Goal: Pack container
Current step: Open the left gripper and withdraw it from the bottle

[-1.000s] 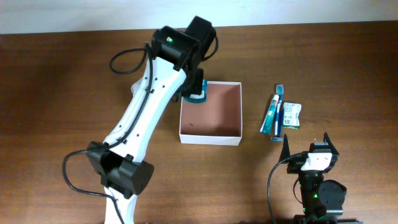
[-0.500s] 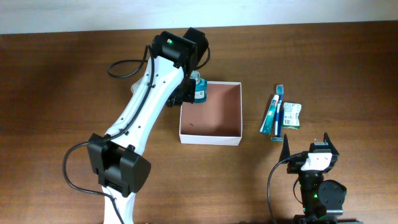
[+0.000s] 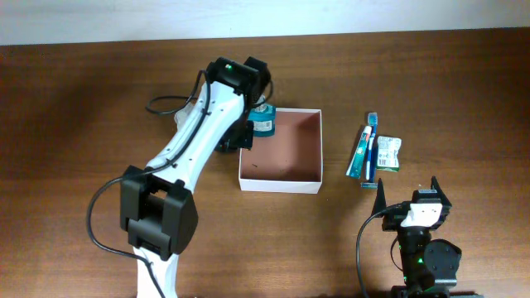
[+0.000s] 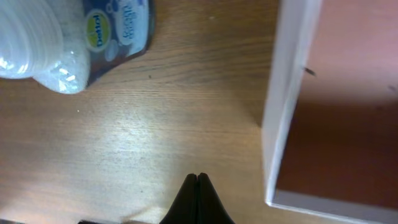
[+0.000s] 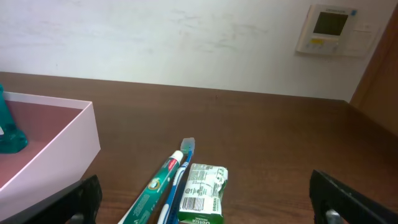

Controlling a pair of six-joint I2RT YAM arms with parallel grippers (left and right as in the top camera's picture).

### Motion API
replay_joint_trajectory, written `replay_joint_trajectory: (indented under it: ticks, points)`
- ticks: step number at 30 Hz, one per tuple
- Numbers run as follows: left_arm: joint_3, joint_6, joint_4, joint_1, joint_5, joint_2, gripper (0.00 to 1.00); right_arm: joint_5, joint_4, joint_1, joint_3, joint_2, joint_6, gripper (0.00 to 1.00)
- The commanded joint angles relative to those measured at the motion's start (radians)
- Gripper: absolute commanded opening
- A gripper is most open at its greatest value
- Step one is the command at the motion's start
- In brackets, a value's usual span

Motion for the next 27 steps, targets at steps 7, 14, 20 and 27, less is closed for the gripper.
replay_joint_trajectory:
  ticks: [7,14,20,27]
  points:
    - [-0.142,0.034,0.098,0.031,0.052,-0.020,0.01,-0.005,-0.006,-0.006,-0.005,-0.008,-0.003,0.98]
    - [-0.182,0.100,0.129,0.033,0.106,-0.020,0.00,-0.005,-0.006,-0.006,-0.005,-0.008,-0.003,0.98]
    - [-0.182,0.165,0.136,0.038,0.180,-0.022,0.00,-0.005,-0.006,-0.006,-0.005,-0.008,-0.003,0.98]
    - [-0.182,0.175,0.140,0.077,0.181,-0.070,0.01,-0.005,-0.006,-0.006,-0.005,-0.008,-0.003,0.98]
